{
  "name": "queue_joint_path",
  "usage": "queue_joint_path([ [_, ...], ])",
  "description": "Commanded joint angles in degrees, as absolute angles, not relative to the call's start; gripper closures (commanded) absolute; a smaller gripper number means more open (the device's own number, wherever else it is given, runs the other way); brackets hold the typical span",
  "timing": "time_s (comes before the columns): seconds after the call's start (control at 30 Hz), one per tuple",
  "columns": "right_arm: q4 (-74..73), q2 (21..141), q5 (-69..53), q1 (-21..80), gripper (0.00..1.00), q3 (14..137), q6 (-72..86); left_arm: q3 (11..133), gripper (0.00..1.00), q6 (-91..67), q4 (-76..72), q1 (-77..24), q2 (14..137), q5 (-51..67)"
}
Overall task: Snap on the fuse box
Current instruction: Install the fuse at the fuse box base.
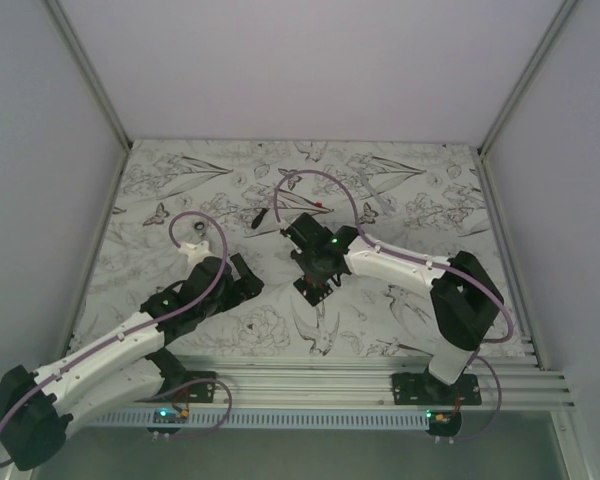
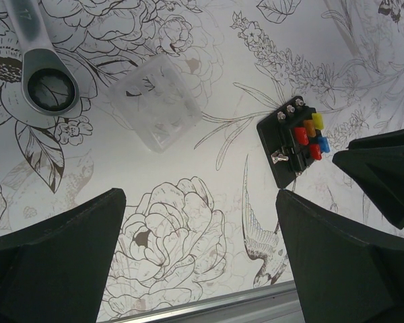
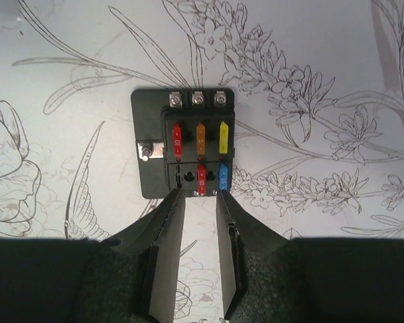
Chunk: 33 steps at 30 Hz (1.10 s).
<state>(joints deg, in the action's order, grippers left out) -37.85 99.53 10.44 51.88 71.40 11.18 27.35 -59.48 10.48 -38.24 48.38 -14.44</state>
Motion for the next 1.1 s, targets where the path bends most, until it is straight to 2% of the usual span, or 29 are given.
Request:
queue_joint_path([
  [0.0, -35.7, 99.4, 9.1, 52.2, 0.69, 73.9, 10.2, 27.5, 0.0, -58.6, 12.3, -38.0, 48.3, -14.6],
  [0.3, -34.2, 105.2, 5.8, 52.2, 0.72, 76.9, 10.1, 27.9, 0.0, -58.2, 12.7, -37.9, 48.5, -14.8],
  [0.7, -35.1, 108.1, 8.5, 52.2, 0.79, 77.2, 11.5, 27.9, 0.0, -58.1, 13.2, -37.9, 48.3, -15.2],
  [0.93, -36.2, 110.0, 8.8, 52.2, 0.98, 76.9, 12.2, 27.9, 0.0, -58.2, 13.4, -38.0, 48.2, -14.9],
  [1.07, -37.1, 110.3, 8.3, 52.2, 1.0, 74.1, 13.2, 27.9, 0.0, -58.4, 13.4, -38.0, 48.2, -15.0],
])
